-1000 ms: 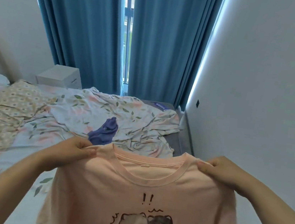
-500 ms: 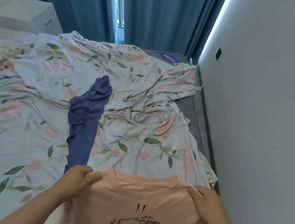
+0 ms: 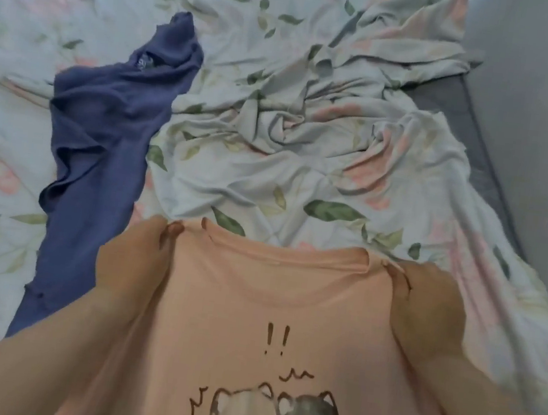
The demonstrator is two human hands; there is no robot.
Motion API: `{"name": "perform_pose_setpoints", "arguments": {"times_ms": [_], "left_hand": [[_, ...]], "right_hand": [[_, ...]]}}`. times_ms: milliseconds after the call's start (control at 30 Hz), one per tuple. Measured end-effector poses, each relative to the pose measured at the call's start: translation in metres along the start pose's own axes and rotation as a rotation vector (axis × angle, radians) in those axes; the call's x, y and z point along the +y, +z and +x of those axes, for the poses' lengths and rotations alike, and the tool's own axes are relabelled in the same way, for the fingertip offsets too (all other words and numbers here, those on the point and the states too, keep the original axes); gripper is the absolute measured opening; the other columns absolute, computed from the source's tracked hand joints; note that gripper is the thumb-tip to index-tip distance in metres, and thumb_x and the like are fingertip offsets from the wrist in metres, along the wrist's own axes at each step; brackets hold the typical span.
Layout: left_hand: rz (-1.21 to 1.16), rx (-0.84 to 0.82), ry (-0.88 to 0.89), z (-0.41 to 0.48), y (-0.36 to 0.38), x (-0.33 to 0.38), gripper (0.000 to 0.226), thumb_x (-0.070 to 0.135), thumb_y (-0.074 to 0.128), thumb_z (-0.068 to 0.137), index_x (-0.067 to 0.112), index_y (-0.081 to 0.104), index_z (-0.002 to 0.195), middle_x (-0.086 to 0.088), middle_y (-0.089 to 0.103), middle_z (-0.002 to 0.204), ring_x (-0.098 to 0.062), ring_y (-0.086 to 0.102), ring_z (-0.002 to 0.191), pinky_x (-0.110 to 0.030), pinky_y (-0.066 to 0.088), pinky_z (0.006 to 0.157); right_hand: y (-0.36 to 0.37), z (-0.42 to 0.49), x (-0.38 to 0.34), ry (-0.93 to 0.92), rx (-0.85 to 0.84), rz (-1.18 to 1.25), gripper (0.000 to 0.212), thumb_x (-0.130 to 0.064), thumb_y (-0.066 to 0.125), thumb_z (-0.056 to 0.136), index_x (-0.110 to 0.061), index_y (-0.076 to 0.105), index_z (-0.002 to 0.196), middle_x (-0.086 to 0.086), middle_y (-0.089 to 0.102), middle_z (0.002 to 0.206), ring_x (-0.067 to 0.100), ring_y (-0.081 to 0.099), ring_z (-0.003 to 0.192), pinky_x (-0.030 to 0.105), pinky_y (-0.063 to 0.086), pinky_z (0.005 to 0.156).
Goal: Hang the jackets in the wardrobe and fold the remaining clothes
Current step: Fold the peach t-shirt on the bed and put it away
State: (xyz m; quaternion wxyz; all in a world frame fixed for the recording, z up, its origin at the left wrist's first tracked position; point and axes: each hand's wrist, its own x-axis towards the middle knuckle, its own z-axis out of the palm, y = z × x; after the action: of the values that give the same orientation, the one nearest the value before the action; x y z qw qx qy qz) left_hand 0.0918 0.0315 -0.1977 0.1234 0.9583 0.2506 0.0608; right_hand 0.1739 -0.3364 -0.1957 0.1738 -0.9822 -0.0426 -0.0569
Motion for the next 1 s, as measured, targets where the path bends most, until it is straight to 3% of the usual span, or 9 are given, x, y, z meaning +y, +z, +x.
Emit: {"name": "perform_pose_setpoints", "arguments": {"times_ms": [167,300,467,600,767,900,1000], "left_hand": [[0.027,0.124,0.05,0.079,0.034,0.004,0.041,0.045,0.038,0.102,0.017,0.041,0.072,-0.012,0.058,0.074,-0.027,0.041,0.063,-0.036,0.026,0.055],[0.052,0.155,0.096,0.131,0.05,0.012,0.044,0.049,0.037,0.101,0.016,0.043,0.072,-0.018,0.063,0.081,-0.038,0.057,0.076,-0.038,0.029,0.062],[0.079,0.165,0.117,0.16,0.064,0.01,0.053,0.059,0.036,0.097,0.019,0.036,0.061,-0.015,0.06,0.07,-0.037,0.054,0.069,-0.039,0.033,0.061],[0.098,0.153,0.108,0.169,0.065,0.01,0.059,0.068,0.033,0.092,0.019,0.037,0.058,-0.003,0.046,0.06,-0.032,0.049,0.062,-0.038,0.035,0.058],[0.13,0.157,0.097,0.173,0.068,0.007,0.064,0.072,0.031,0.089,0.017,0.042,0.059,-0.007,0.05,0.06,-0.038,0.056,0.064,-0.038,0.037,0.056],[0.199,0.078,0.083,0.171,0.061,0.013,0.065,0.074,0.027,0.091,0.018,0.049,0.068,-0.007,0.049,0.064,-0.031,0.049,0.065,-0.039,0.039,0.06],[0.223,-0.045,0.095,0.167,0.046,0.026,0.061,0.07,0.024,0.095,0.018,0.05,0.074,-0.013,0.056,0.074,-0.036,0.057,0.076,-0.042,0.046,0.068]], "right_hand": [[0.027,0.08,0.006,-0.134,0.09,-0.073,0.038,-0.026,0.043,0.101,0.001,0.067,0.091,0.029,0.061,0.085,0.045,0.055,0.079,0.046,0.039,0.067],[0.048,0.141,0.006,-0.176,0.091,-0.139,0.04,-0.032,0.04,0.103,-0.001,0.062,0.093,0.027,0.06,0.092,0.044,0.054,0.085,0.047,0.039,0.071],[0.071,0.17,0.009,-0.248,0.146,-0.183,0.039,-0.034,0.039,0.101,-0.003,0.054,0.083,0.026,0.06,0.084,0.044,0.056,0.077,0.042,0.032,0.062],[0.073,0.175,0.01,-0.228,0.134,-0.164,0.042,-0.039,0.035,0.097,-0.006,0.056,0.082,0.023,0.063,0.081,0.042,0.058,0.076,0.037,0.03,0.06],[0.071,0.174,0.007,-0.218,0.152,-0.167,0.04,-0.039,0.038,0.1,-0.007,0.058,0.084,0.021,0.064,0.082,0.04,0.059,0.076,0.036,0.031,0.062],[0.061,0.168,0.002,-0.184,0.052,-0.163,0.04,-0.045,0.034,0.102,-0.012,0.055,0.092,0.017,0.066,0.093,0.038,0.06,0.083,0.036,0.032,0.064],[0.034,0.156,0.006,-0.174,-0.126,-0.023,0.037,-0.042,0.045,0.099,-0.013,0.055,0.121,0.014,0.064,0.117,0.035,0.059,0.106,0.037,0.04,0.078]]}}
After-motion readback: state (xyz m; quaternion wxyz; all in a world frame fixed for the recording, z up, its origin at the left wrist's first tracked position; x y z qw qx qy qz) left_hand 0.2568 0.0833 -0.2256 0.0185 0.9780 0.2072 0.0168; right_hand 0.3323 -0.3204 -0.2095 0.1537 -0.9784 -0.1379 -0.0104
